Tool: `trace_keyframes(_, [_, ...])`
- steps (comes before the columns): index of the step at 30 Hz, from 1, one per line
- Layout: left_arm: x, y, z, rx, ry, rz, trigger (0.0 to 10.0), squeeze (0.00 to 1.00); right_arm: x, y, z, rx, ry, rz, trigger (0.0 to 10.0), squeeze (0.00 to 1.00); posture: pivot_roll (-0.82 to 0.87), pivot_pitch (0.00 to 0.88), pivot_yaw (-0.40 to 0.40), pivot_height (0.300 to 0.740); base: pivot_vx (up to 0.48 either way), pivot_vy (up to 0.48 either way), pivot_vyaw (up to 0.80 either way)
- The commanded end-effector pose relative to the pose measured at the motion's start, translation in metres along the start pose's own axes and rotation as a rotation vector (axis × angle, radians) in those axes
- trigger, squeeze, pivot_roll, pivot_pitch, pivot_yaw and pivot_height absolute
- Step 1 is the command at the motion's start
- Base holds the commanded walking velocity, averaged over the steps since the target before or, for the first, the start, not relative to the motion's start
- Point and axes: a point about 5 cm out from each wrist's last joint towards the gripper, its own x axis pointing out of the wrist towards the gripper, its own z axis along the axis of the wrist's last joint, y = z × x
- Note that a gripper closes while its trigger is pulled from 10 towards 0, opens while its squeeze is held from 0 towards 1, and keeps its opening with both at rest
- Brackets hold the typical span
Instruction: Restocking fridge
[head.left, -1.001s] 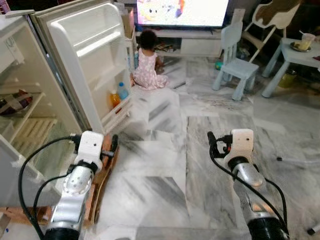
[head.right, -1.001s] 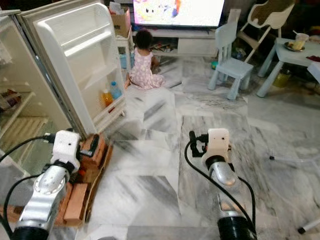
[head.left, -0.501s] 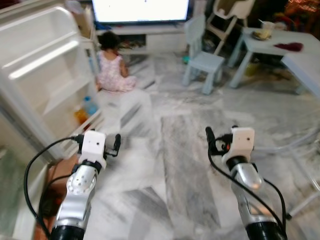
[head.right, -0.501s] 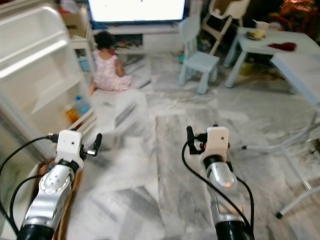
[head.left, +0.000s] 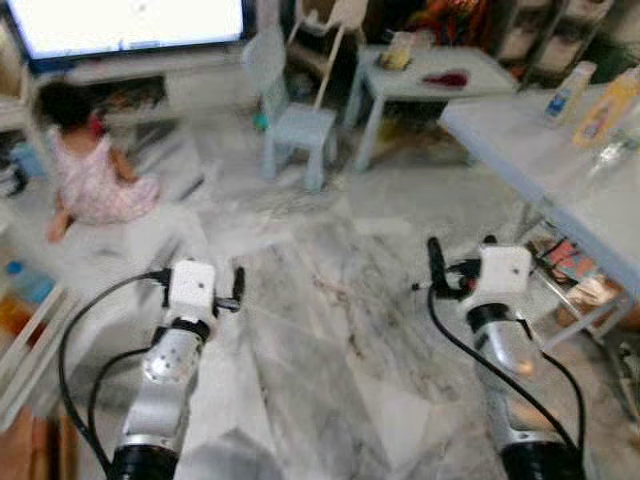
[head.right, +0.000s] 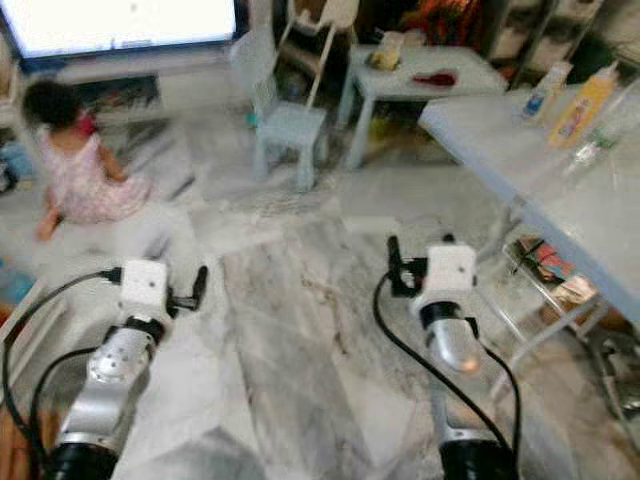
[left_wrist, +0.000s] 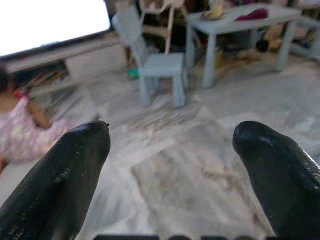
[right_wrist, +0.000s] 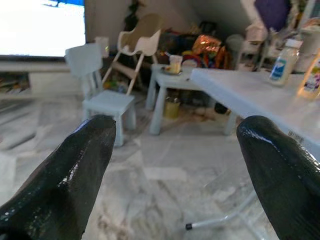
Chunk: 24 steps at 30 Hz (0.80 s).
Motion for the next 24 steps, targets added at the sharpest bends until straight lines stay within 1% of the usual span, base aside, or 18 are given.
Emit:
trace_keyframes(1, [0.001,0.003,-0.002,-0.002,0.008,0.022,10.0,0.00,0.001,0.009,0.001,0.021,-0.002,0.034,10.0,0.00,0.00,0.000,-0.082,0.740,0.480,0.000,-0.80])
trace_keyframes(2, [0.002,0.002,-0.001,-0.009,0.002,0.018,10.0,0.00,0.003,0.012,0.003,0.071,-0.004,0.045,10.0,0.00,0.00,0.000,-0.074,0.740,0.480,0.000,-0.80])
trace_keyframes(4, [0.003,0.000,-0.001,-0.006,0.001,0.008,10.0,0.00,0.006,0.016,0.007,0.089,-0.020,0.065,10.0,0.00,-0.01,0.000,-0.064,0.740,0.480,0.000,-0.80])
trace_keyframes(8, [0.005,-0.003,0.001,-0.001,-0.012,-0.027,10.0,0.00,0.011,0.017,0.013,0.074,-0.047,0.071,10.0,0.00,-0.02,0.000,-0.046,0.740,0.480,0.000,-0.46])
trace_keyframes(11, [0.009,-0.004,0.008,0.001,-0.043,-0.052,10.0,0.00,0.013,0.020,0.013,0.068,-0.049,0.081,10.0,0.00,-0.03,0.000,-0.033,0.740,0.480,0.000,-0.73])
trace_keyframes(16, [0.015,0.004,0.013,0.009,-0.056,-0.027,10.0,0.00,0.012,0.023,0.013,0.067,-0.058,0.094,10.0,0.00,-0.03,0.000,-0.031,0.740,0.475,0.000,-0.60])
trace_keyframes(21, [0.016,0.007,0.016,0.021,-0.069,-0.023,10.0,0.00,0.011,0.025,0.013,0.051,-0.058,0.114,10.0,0.00,-0.03,0.000,-0.035,0.740,0.466,0.000,0.00])
trace_keyframes(24, [0.014,0.009,0.027,0.013,-0.152,-0.030,10.0,0.00,0.011,0.024,0.013,0.046,-0.059,0.116,10.0,0.00,-0.03,0.000,-0.036,0.740,0.442,0.000,0.00])
